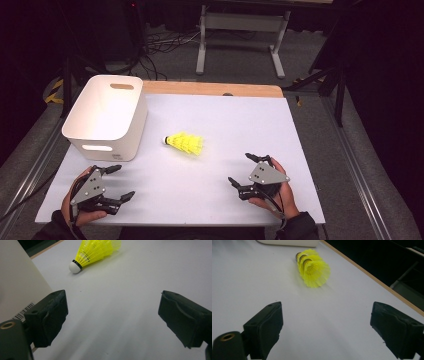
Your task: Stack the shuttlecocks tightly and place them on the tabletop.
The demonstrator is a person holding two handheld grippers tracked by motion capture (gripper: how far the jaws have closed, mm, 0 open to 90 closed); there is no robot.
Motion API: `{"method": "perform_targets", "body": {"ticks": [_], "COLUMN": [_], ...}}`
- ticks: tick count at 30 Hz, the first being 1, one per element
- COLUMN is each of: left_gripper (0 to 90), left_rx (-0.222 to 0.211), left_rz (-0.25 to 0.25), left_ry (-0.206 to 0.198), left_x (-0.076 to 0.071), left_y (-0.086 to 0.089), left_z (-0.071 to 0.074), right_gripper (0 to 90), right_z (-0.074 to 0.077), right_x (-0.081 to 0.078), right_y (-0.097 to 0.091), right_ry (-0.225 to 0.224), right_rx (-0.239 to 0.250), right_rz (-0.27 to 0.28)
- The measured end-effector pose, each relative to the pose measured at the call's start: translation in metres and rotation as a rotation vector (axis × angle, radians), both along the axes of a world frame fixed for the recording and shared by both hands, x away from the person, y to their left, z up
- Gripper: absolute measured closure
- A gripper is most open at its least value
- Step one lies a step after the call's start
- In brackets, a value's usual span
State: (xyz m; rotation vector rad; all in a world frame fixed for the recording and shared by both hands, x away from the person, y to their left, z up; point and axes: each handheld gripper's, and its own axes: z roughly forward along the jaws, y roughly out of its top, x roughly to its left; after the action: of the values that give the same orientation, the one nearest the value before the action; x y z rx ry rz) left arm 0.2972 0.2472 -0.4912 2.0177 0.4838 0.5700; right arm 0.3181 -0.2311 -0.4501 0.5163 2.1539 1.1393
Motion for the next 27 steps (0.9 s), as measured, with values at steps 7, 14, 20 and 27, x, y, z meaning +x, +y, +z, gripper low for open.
{"method": "perform_targets", "body": {"ticks": [7, 14, 20, 27], "left_gripper": [9.7, 9.6, 9.6, 9.6], "left_rx": [-0.007, -0.019, -0.021, -0.022], "left_rz": [0.007, 0.010, 0.010, 0.009], "left_ry": [0.004, 0.004, 0.001, 0.001], "left_x": [0.001, 0.003, 0.001, 0.000], "left_y": [0.002, 0.005, 0.006, 0.006], "left_z": [-0.001, 0.000, -0.001, 0.000], "right_gripper": [8.1, 7.7, 7.5, 7.4], "right_z": [-0.016, -0.023, -0.020, -0.021], "right_x": [0.001, -0.001, 0.000, 0.003], "right_y": [-0.013, -0.020, -0.020, -0.015], "right_ry": [0.029, 0.042, 0.030, 0.042], "right_rx": [0.000, 0.011, 0.021, 0.009], "right_rz": [-0.049, -0.071, -0.072, -0.052]}}
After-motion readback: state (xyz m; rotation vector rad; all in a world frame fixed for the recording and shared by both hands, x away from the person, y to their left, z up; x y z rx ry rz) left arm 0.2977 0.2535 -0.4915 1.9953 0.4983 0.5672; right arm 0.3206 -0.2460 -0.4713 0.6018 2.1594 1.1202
